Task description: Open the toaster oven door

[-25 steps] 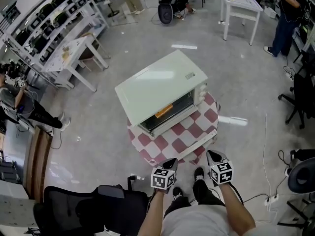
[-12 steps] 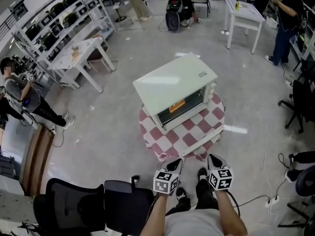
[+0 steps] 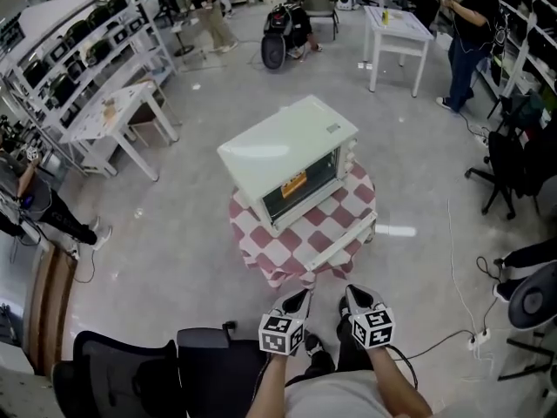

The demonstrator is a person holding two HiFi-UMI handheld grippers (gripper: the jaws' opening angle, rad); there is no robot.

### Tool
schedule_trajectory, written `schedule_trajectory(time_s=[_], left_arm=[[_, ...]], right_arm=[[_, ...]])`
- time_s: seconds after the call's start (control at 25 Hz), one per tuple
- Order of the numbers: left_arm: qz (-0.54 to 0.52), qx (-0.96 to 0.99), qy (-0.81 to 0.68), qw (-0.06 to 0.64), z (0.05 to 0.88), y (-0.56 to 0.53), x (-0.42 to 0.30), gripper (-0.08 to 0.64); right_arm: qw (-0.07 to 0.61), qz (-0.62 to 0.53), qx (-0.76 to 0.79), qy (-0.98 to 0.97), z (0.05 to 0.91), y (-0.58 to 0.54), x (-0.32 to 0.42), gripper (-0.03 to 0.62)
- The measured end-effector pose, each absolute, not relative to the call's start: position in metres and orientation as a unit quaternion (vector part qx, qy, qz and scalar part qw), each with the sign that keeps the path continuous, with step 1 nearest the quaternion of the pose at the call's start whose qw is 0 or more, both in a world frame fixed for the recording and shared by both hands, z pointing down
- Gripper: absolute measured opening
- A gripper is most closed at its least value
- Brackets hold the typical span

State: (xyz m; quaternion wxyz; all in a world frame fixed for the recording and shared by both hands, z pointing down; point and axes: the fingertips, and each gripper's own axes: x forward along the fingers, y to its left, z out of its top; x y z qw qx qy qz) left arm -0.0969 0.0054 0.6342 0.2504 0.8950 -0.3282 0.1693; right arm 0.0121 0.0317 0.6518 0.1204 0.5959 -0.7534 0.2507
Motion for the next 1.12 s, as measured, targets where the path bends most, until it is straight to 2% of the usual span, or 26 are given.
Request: schedule_trajectory(time_s=[0.76,1.12], left_arm=[[0.172,0.909,-0.291,0.246,0.635,0.013,-0.071,0.002],[0.157,0.902,-0.306,0.261,0.633,0.008,-0.083,0.002]], right_arm=[[0.119,0.213,0.615,-0.750,0.639,0.052,0.002,-0.002],[0.121,0.212,0.603,-0.759,0.640,0.049,-0.014,-0.002]])
